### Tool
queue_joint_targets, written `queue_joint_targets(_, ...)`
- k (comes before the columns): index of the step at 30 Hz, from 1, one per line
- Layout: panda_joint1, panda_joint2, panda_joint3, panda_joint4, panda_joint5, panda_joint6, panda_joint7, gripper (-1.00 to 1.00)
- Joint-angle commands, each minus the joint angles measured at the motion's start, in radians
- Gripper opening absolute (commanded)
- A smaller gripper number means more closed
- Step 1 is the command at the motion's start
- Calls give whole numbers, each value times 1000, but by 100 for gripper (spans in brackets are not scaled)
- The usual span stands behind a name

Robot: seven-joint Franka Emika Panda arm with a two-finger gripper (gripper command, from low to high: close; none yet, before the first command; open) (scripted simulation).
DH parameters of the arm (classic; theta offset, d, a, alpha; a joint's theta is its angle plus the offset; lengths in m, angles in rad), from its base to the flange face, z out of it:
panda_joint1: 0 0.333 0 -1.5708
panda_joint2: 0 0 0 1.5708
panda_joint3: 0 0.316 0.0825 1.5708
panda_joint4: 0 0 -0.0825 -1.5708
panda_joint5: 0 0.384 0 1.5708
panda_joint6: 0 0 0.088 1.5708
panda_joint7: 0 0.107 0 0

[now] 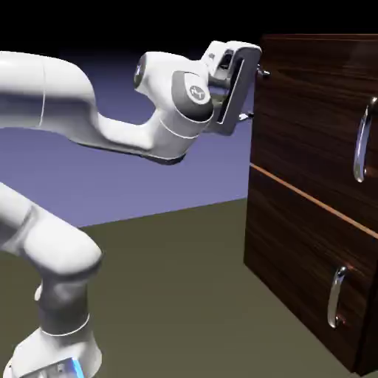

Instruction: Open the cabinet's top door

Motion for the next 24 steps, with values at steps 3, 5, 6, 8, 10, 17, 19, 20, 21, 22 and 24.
queue_joint_targets(3,46,-18,-55,37,-131,7,-50,0)
queue_joint_targets(5,76,-31,-92,61,-218,12,-83,0)
queue_joint_targets(6,91,-37,-111,74,-261,15,-99,0)
queue_joint_targets(8,122,-49,-148,98,-348,20,-132,0)
queue_joint_targets(10,152,-61,-185,123,-435,25,-165,0)
queue_joint_targets(17,258,-104,-314,209,-739,42,-281,0)
queue_joint_targets(19,289,-116,-351,234,-826,47,-314,0)
queue_joint_targets(20,304,-122,-370,246,-870,49,-330,0)
queue_joint_targets(21,319,-129,-388,258,-913,51,-347,0)
queue_joint_targets(22,334,-135,-407,270,-957,54,-363,0)
queue_joint_targets(24,365,-147,-444,295,-1044,59,-396,0)
